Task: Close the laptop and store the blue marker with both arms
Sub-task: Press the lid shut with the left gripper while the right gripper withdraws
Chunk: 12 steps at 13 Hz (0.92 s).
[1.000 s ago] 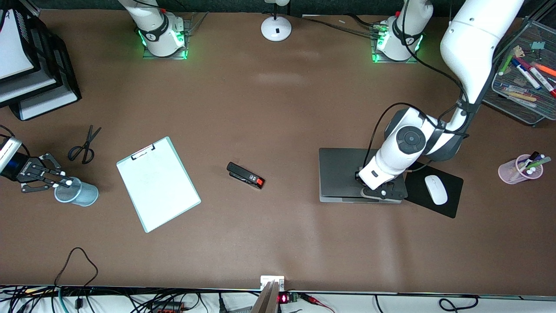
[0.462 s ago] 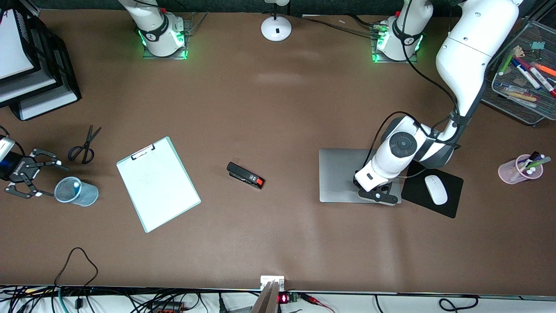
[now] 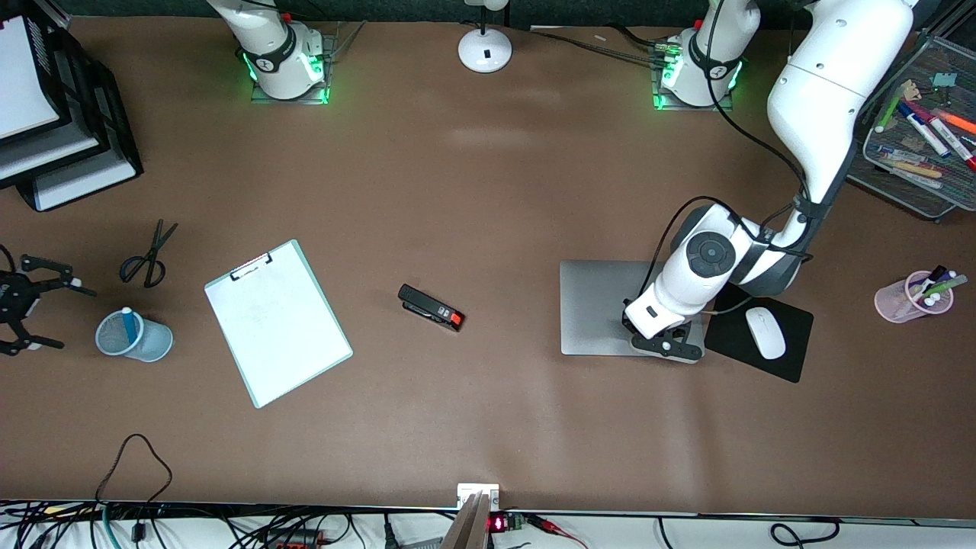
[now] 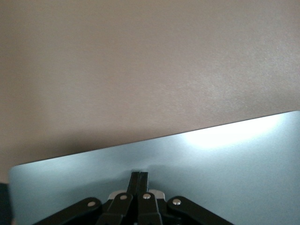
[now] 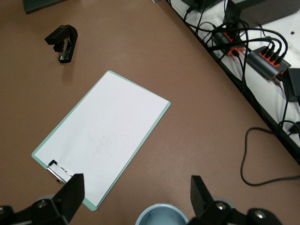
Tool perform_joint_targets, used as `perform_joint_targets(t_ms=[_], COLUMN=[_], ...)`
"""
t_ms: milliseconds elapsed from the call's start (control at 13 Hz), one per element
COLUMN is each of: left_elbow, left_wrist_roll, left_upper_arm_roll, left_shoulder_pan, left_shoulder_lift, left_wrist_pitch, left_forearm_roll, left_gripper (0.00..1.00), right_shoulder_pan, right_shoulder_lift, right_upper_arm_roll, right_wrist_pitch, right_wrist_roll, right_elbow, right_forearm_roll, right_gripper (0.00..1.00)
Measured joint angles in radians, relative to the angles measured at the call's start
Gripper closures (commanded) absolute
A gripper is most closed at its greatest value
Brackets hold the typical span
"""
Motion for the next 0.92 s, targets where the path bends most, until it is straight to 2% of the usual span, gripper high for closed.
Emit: perform_joint_targets(t_ms=[308, 538, 923], left_elbow=[0.12, 0.204, 0.307], left_wrist_roll=[0.04, 0.103, 0.179], left_upper_arm_roll=[-0.084, -0.149, -0.172], left_shoulder_pan=[0.009, 0.03, 0.056], left_shoulder_lift=[-0.077, -0.129, -0.207], left_wrist_pitch=[-0.381, -0.605, -0.824], left_forearm_roll=[0.0, -0.032, -0.145], left_gripper=[1.0, 1.0, 1.0], right_shoulder_pan=[0.104, 0.169, 0.256], right_shoulder_lift=[-0.062, -0.085, -0.121], right_upper_arm_roll=[0.001, 0.001, 0.002], right_wrist_pitch=[-0.054, -0.132, -0.179], right_wrist_roll=[0.339, 0.606, 0.85], right_elbow=[0.012, 0.028, 0.036], right_forearm_roll=[-0.173, -0.241, -0.381], right_gripper=[0.0, 0.0, 0.0])
